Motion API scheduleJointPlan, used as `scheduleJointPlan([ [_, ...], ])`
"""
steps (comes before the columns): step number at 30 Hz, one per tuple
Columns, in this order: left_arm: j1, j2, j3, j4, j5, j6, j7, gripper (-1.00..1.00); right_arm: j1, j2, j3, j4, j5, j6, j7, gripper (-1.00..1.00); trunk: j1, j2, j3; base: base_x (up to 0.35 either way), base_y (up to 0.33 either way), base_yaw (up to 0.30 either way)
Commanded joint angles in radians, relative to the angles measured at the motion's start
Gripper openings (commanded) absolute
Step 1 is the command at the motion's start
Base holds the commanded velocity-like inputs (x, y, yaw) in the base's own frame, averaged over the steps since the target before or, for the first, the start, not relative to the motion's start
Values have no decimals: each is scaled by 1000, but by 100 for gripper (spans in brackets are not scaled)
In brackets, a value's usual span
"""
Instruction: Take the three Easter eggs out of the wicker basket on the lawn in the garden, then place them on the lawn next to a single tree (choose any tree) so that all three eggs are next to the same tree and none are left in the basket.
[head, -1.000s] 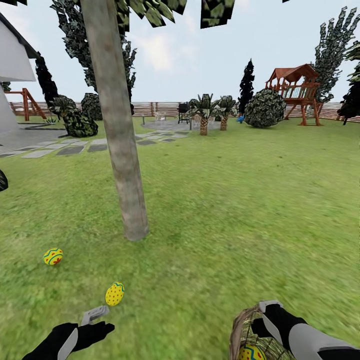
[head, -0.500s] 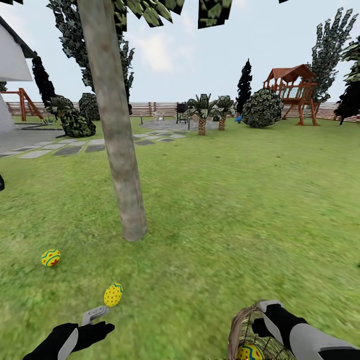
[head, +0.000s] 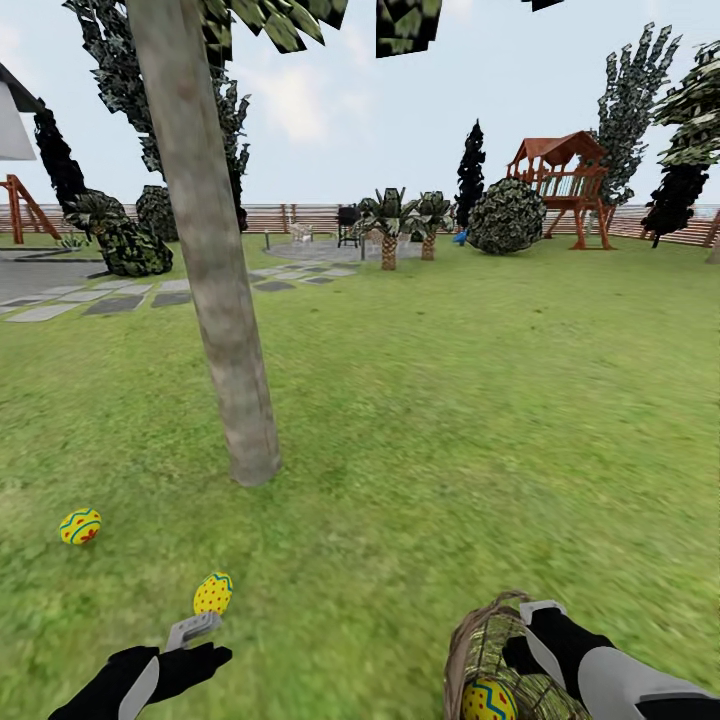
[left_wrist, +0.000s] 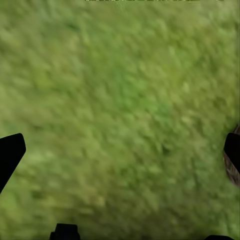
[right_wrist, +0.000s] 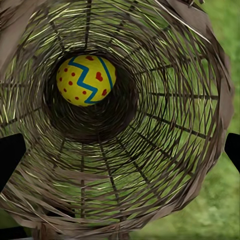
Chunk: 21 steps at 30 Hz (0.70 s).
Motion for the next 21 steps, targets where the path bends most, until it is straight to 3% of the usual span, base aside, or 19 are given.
scheduleJointPlan([
  [1,0,-1,7,-2,6,9,-3,100,0,0,7,-2,2,7,0,100,0,-1,-1,0,0,0],
  [13,0,-1,7,-2,5,4,-4,100,0,1,7,-2,3,6,0,100,0,-1,-1,3,0,0],
  [21,0,-1,6,-2,3,5,-4,100,0,1,7,-2,3,6,-1,100,0,-1,-1,114,0,0],
])
